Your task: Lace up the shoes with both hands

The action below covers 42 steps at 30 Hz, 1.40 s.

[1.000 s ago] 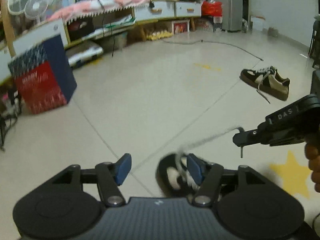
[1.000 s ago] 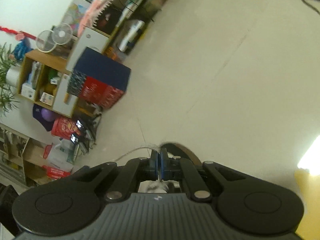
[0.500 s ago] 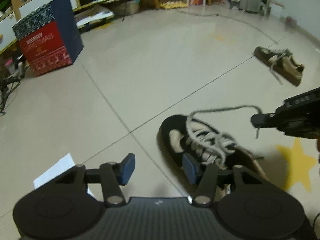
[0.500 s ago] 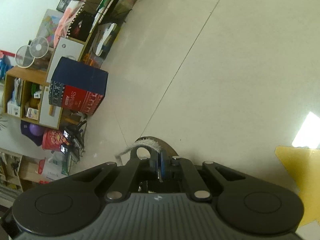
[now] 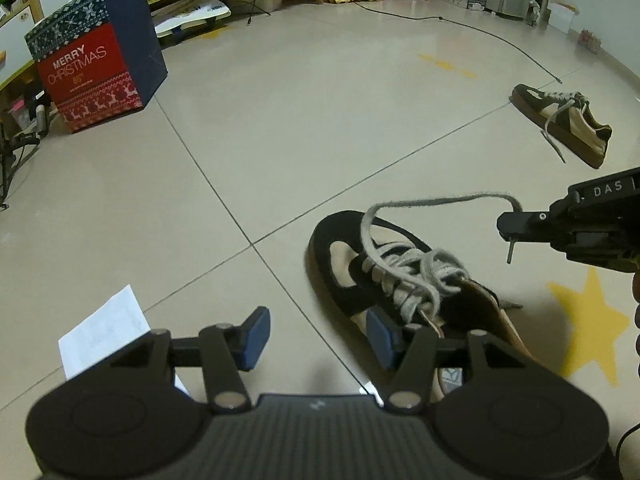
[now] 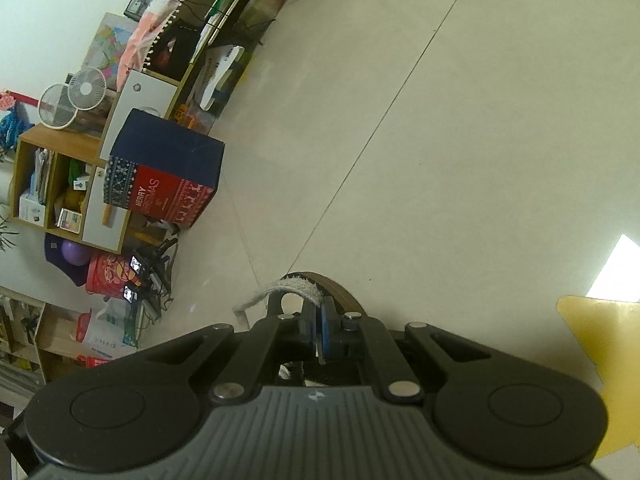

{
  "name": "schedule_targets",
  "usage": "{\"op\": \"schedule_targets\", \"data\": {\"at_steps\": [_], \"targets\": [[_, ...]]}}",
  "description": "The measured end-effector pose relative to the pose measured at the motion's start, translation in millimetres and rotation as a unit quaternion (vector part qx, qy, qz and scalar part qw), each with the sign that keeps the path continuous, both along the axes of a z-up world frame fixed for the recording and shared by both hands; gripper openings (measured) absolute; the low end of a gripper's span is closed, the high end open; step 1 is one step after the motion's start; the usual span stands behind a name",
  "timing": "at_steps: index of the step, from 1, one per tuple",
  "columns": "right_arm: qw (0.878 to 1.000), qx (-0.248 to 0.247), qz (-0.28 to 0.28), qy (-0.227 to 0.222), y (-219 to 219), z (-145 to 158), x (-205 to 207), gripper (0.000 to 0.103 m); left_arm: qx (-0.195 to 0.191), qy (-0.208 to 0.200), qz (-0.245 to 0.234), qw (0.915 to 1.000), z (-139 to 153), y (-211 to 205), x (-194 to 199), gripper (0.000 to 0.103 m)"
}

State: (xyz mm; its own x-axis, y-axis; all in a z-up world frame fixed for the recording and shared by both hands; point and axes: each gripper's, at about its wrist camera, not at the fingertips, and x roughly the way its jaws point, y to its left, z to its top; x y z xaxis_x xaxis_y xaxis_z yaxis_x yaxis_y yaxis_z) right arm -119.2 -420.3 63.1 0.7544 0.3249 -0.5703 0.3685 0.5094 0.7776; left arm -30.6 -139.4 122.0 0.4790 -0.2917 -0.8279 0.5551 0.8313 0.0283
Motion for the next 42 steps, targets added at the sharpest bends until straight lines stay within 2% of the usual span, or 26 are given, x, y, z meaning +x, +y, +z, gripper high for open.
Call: {"op": "schedule_targets", "data": {"at_steps": [4, 6, 10, 14, 18, 21, 23, 24, 25, 29, 30, 31, 34, 38, 42], "targets": [[1.000, -0.007, 0.004, -0.002, 3, 0, 0, 0.003, 0.001, -0.005, -0.007, 1.0000, 1, -2, -3, 0.061], [1.000, -0.007, 0.005, -0.002, 3, 0, 0, 0.003, 0.000, -0.011, -0.024, 0.9997, 3, -4, -8, 0.065], [1.000, -0.008, 0.005, 0.002, 4, -2, 0, 0.003, 0.003, -0.032, -0.065, 0.9973, 7, -11, -19, 0.065], [1.000, -0.007, 0.005, 0.003, 3, -3, 1, 0.003, 0.002, -0.055, -0.112, 0.9922, 9, -20, -31, 0.065], [1.000, -0.007, 0.012, 0.001, 7, -1, 3, 0.003, -0.033, -0.053, -0.159, 0.9852, 11, -26, -39, 0.064], [1.000, -0.009, 0.022, -0.001, 12, 0, 4, 0.003, -0.021, -0.059, -0.188, 0.9801, 5, -35, -45, 0.064], [1.000, -0.008, 0.026, -0.003, 14, 1, 5, 0.003, -0.012, -0.058, -0.197, 0.9786, 0, -40, -48, 0.060], [1.000, -0.005, 0.028, -0.004, 15, 1, 5, 0.003, -0.016, -0.052, -0.201, 0.9781, -1, -41, -48, 0.050], [1.000, -0.003, 0.029, -0.005, 15, 0, 6, 0.003, -0.011, -0.057, -0.205, 0.9771, -2, -44, -50, 0.045], [0.999, 0.009, 0.034, -0.009, 20, 0, 6, 0.003, 0.001, -0.069, -0.222, 0.9727, 0, -53, -56, 0.035], [0.999, 0.011, 0.035, -0.010, 21, 0, 7, 0.003, -0.003, -0.065, -0.225, 0.9722, 3, -53, -57, 0.022], [0.999, 0.010, 0.036, -0.011, 22, 1, 7, 0.003, -0.007, -0.060, -0.228, 0.9717, 6, -53, -57, 0.016], [0.999, 0.009, 0.031, -0.012, 21, 2, 6, 0.003, -0.018, -0.082, -0.246, 0.9656, 24, -51, -63, 0.016], [0.999, 0.022, 0.024, -0.013, 20, -1, 5, 0.003, 0.016, -0.047, -0.242, 0.9691, -1, -60, -56, 0.012], [0.999, 0.023, 0.029, -0.010, 26, -2, 7, 0.003, -0.004, -0.044, -0.243, 0.9691, -8, -65, -56, 0.013]]}}
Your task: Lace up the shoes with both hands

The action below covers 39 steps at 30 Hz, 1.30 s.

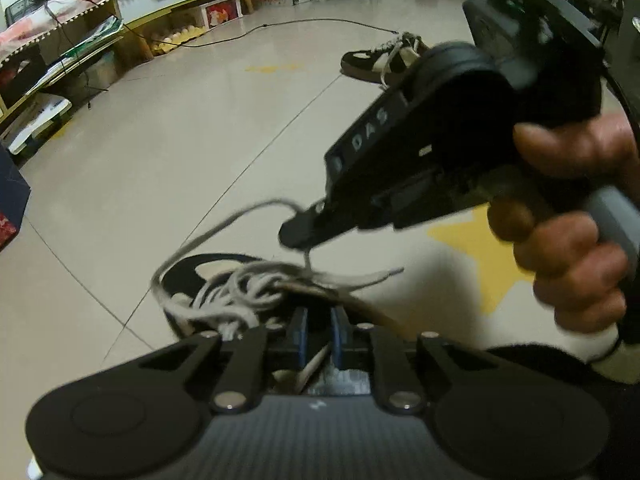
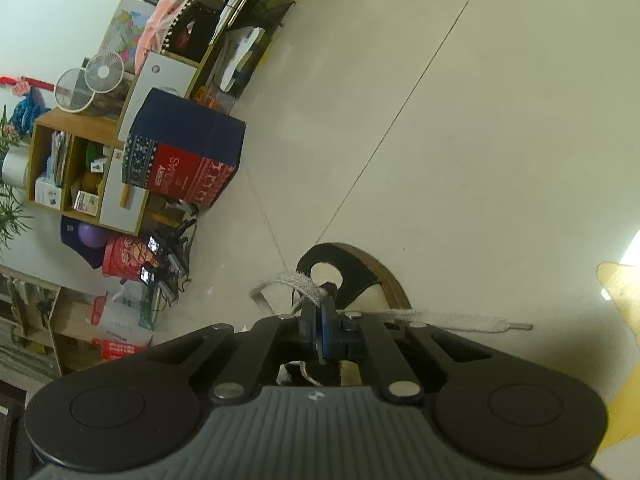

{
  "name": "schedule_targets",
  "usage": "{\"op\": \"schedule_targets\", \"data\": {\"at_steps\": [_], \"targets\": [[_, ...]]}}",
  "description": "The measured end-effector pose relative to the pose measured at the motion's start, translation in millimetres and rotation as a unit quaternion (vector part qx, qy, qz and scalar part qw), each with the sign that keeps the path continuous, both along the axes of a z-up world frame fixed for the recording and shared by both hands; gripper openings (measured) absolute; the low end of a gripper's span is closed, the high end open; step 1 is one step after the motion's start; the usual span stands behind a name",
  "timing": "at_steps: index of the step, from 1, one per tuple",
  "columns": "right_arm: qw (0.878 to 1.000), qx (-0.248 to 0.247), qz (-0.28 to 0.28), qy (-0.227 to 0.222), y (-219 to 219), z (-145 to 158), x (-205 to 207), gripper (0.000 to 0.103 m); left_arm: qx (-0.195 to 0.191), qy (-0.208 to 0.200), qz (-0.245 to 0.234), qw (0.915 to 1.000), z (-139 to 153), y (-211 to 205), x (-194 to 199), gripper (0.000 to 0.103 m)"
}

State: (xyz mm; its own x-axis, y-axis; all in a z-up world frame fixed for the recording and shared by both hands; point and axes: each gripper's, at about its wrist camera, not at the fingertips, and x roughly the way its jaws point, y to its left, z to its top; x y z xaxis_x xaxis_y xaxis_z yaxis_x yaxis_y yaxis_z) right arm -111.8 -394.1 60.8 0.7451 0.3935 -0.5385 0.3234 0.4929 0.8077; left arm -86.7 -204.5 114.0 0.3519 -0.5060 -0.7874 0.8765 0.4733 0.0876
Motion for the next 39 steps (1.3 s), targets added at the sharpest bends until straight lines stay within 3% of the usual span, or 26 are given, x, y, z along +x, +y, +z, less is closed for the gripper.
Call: {"op": "schedule_targets", "data": {"at_steps": [5, 20, 30, 35, 39], "targets": [[1.000, -0.005, 0.000, -0.001, 5, 0, 3, 0.003, 0.014, -0.004, 0.018, 0.9997, -12, -4, 9, 0.014], [1.000, -0.013, 0.005, 0.010, 17, -4, -2, 0.003, -0.012, 0.015, 0.039, 0.9990, -11, -1, 15, 0.021], [1.000, -0.012, 0.004, 0.025, 19, -1, -3, 0.006, -0.008, 0.030, 0.043, 0.9986, -9, -4, 15, 0.017], [0.998, -0.051, 0.023, 0.036, 26, 8, 3, 0.006, -0.006, 0.040, 0.042, 0.9983, -12, -8, 19, 0.014], [0.998, -0.045, 0.023, 0.037, 24, 6, 4, 0.006, -0.005, 0.041, 0.036, 0.9985, -13, -10, 20, 0.004]]}}
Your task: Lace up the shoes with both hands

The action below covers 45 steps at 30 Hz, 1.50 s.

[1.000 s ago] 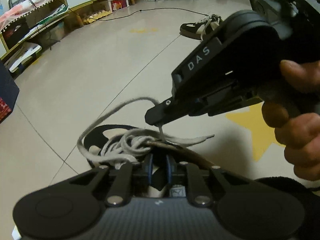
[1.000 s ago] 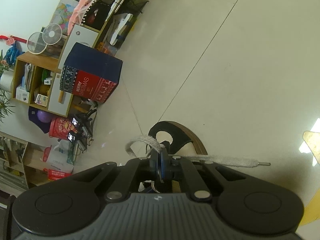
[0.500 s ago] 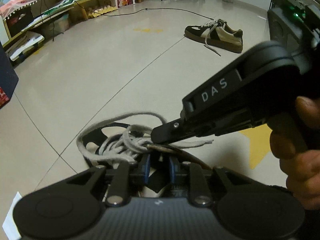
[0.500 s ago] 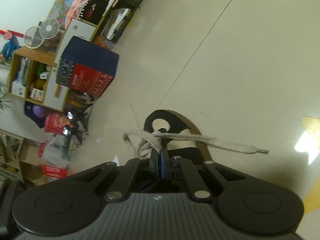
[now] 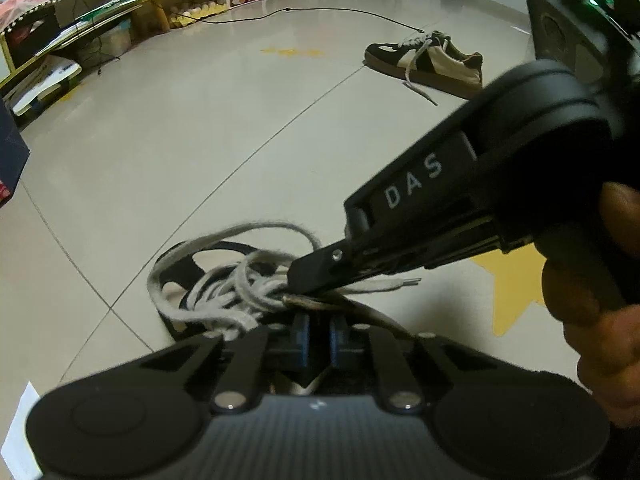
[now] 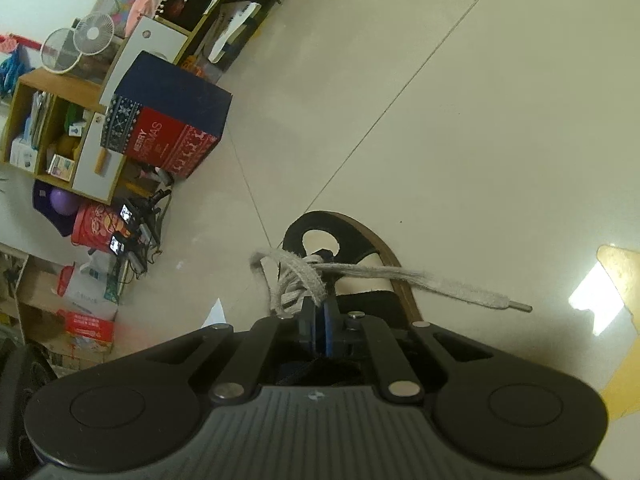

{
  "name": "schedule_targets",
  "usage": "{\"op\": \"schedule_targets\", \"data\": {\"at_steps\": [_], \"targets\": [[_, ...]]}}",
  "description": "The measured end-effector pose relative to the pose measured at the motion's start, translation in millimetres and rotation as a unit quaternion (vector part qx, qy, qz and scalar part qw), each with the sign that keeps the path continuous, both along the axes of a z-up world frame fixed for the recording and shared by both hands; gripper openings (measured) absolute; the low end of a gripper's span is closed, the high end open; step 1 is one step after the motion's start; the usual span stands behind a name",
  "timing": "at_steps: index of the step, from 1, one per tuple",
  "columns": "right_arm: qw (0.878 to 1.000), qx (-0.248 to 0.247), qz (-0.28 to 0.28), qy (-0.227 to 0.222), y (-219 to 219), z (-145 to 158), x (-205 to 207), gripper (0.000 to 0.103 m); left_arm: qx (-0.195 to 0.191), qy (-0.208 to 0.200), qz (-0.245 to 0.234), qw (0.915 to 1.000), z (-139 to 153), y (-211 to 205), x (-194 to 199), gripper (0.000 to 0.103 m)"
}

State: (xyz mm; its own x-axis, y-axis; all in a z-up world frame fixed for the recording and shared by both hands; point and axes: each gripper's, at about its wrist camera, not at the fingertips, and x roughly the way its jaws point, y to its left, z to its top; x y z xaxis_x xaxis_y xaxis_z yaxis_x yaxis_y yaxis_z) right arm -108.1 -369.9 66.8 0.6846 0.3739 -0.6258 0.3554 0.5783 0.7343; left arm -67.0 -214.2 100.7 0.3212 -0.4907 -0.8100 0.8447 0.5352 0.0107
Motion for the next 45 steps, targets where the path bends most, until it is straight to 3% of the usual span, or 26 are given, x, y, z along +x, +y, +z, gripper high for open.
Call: {"op": "schedule_targets", "data": {"at_steps": [5, 8, 11, 13, 18, 20, 22, 24, 27, 32, 35, 37, 42, 45], "targets": [[0.999, -0.012, 0.029, -0.013, -7, 7, -2, 0.007, -0.011, 0.000, 0.011, 0.9999, -3, 3, 1, 0.002], [0.992, -0.080, 0.086, -0.049, -9, 18, -13, 0.009, -0.011, -0.019, 0.004, 0.9997, -4, 6, -5, 0.003], [0.964, -0.182, 0.180, -0.076, -1, 25, -26, 0.030, -0.004, -0.028, 0.000, 0.9996, -5, 4, -7, 0.003], [0.944, -0.221, 0.232, -0.083, 5, 25, -33, 0.031, -0.003, -0.029, 0.002, 0.9996, -5, 1, -7, 0.003], [0.919, -0.268, 0.275, -0.092, 22, 21, -24, 0.031, 0.014, -0.049, -0.007, 0.9987, -6, -2, -11, 0.002], [0.892, -0.317, 0.307, -0.094, 37, 18, -16, 0.029, 0.013, -0.046, -0.007, 0.9989, -5, 0, -9, 0.002], [0.867, -0.362, 0.331, -0.095, 49, 16, -9, 0.022, 0.010, -0.044, -0.008, 0.9989, -4, 3, -10, 0.002], [0.870, -0.358, 0.328, -0.084, 50, 16, -3, 0.011, 0.001, -0.036, -0.008, 0.9993, -2, 11, -10, 0.002], [0.889, -0.336, 0.302, -0.070, 46, 15, -4, 0.011, -0.005, -0.018, -0.001, 0.9998, -2, 24, -11, 0.001], [0.896, -0.333, 0.287, -0.064, 45, 15, -1, 0.010, -0.002, -0.022, 0.000, 0.9998, 1, 29, -18, 0.000], [0.897, -0.331, 0.286, -0.069, 45, 18, -1, 0.013, -0.001, -0.054, 0.004, 0.9985, 9, 26, -22, 0.004], [0.893, -0.334, 0.289, -0.083, 46, 23, -4, 0.014, -0.001, -0.060, 0.010, 0.9981, 14, 26, -18, 0.004], [0.860, -0.381, 0.325, -0.095, 55, 21, -3, 0.018, -0.019, -0.033, 0.001, 0.9993, 19, 21, -8, 0.009], [0.853, -0.388, 0.334, -0.100, 54, 19, -5, 0.018, -0.016, -0.017, -0.001, 0.9997, 14, 16, -5, 0.009]]}}
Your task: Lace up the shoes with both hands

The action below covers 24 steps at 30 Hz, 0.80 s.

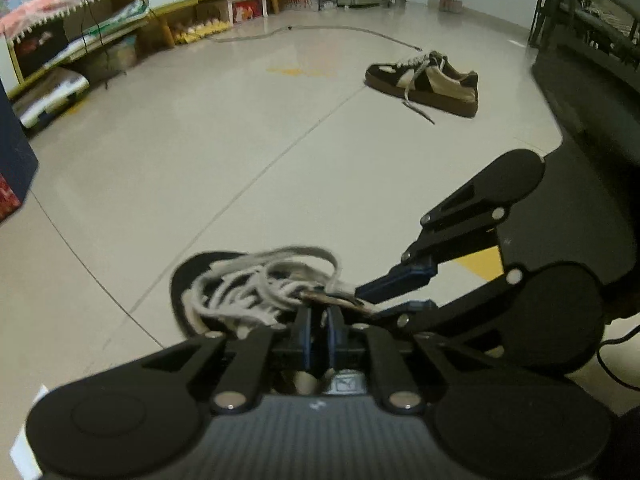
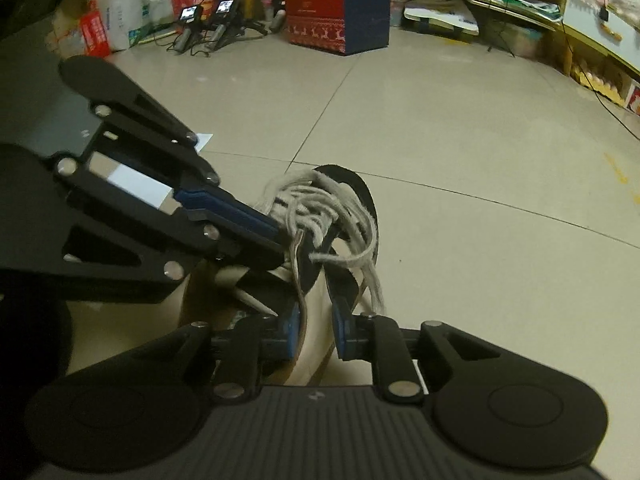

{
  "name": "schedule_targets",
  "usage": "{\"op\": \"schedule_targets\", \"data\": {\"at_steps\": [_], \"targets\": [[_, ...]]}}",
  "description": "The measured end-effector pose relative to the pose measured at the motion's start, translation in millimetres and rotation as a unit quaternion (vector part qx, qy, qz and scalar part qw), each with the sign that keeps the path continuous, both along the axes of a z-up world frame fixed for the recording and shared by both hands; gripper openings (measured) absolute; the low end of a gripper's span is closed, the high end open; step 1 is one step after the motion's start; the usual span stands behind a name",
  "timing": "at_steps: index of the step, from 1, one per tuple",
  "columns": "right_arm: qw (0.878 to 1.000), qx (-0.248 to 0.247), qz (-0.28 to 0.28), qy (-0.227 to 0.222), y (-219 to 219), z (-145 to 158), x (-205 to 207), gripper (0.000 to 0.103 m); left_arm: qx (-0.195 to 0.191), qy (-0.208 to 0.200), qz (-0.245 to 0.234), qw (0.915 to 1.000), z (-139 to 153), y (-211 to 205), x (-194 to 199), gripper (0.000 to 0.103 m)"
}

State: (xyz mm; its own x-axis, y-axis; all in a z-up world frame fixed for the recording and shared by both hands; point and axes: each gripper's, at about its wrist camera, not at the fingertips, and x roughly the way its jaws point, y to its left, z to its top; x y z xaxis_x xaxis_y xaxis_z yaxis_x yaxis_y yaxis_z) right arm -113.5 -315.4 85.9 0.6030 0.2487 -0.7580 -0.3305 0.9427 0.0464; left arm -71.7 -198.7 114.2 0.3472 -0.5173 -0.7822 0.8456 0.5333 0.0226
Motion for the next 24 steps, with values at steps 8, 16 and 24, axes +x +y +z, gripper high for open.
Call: {"op": "schedule_targets", "data": {"at_steps": [8, 16, 24], "targets": [[1.000, 0.017, -0.001, -0.010, -5, 0, -1, 0.011, 0.032, -0.011, -0.067, 0.9972, -6, -15, 1, 0.009], [0.998, -0.034, 0.046, -0.020, 7, 1, 0, 0.013, 0.085, -0.033, -0.117, 0.9889, -14, -32, 3, 0.003], [0.999, 0.004, -0.032, 0.011, 4, 0, 3, 0.009, 0.049, -0.031, -0.059, 0.9965, -19, -15, -7, 0.002]]}}
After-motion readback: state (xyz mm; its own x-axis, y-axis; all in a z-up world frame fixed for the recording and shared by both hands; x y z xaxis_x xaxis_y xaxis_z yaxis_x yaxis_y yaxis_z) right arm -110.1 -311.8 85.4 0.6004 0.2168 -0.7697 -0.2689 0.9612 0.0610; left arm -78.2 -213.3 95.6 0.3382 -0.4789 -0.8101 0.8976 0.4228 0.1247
